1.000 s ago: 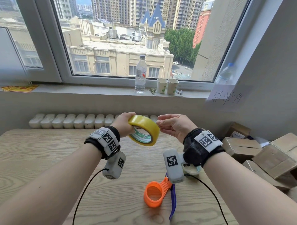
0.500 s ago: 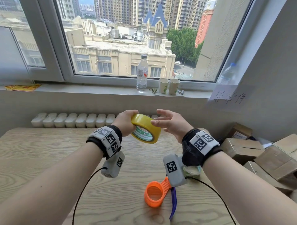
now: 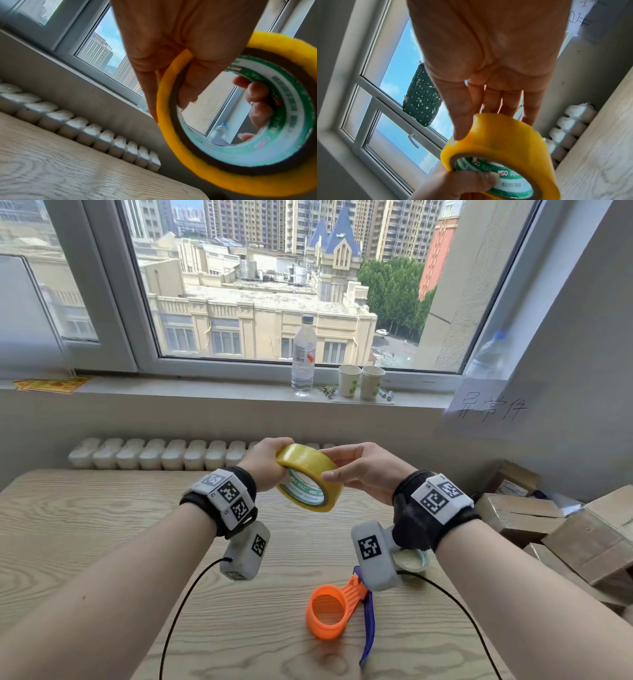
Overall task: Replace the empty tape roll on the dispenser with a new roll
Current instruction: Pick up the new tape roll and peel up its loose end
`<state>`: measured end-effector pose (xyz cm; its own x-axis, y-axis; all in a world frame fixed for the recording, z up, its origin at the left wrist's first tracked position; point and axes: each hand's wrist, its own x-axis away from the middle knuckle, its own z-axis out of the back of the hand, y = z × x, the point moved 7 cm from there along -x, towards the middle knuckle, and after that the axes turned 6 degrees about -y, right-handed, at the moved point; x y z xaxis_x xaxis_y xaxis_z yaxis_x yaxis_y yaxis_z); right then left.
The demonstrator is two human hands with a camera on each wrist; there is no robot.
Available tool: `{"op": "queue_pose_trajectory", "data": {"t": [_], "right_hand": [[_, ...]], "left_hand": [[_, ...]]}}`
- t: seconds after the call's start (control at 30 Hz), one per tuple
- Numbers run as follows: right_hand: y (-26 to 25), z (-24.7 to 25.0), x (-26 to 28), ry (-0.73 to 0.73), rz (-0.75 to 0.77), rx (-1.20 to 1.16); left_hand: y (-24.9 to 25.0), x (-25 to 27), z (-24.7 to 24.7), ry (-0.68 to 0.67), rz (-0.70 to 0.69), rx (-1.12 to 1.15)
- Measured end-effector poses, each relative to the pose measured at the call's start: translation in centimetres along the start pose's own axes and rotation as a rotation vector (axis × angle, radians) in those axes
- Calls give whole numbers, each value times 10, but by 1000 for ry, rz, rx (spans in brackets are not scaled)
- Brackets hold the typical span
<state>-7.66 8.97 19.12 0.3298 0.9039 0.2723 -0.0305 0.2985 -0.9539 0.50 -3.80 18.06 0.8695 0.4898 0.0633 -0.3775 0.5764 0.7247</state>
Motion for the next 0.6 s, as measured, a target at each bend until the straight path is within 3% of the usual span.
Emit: {"op": "queue_pose_trajectory", "data": {"t": [0.17, 0.27, 0.6], "right_hand": [[-20, 6, 4, 254, 200, 283], [-24, 3, 3, 367, 228, 478], [-30, 8, -2, 511, 264, 493]], "left_hand": [[-6, 1, 2, 9, 86, 110], [-7, 2, 2, 6, 134, 139], [-7, 5, 6, 47, 244, 187]]}}
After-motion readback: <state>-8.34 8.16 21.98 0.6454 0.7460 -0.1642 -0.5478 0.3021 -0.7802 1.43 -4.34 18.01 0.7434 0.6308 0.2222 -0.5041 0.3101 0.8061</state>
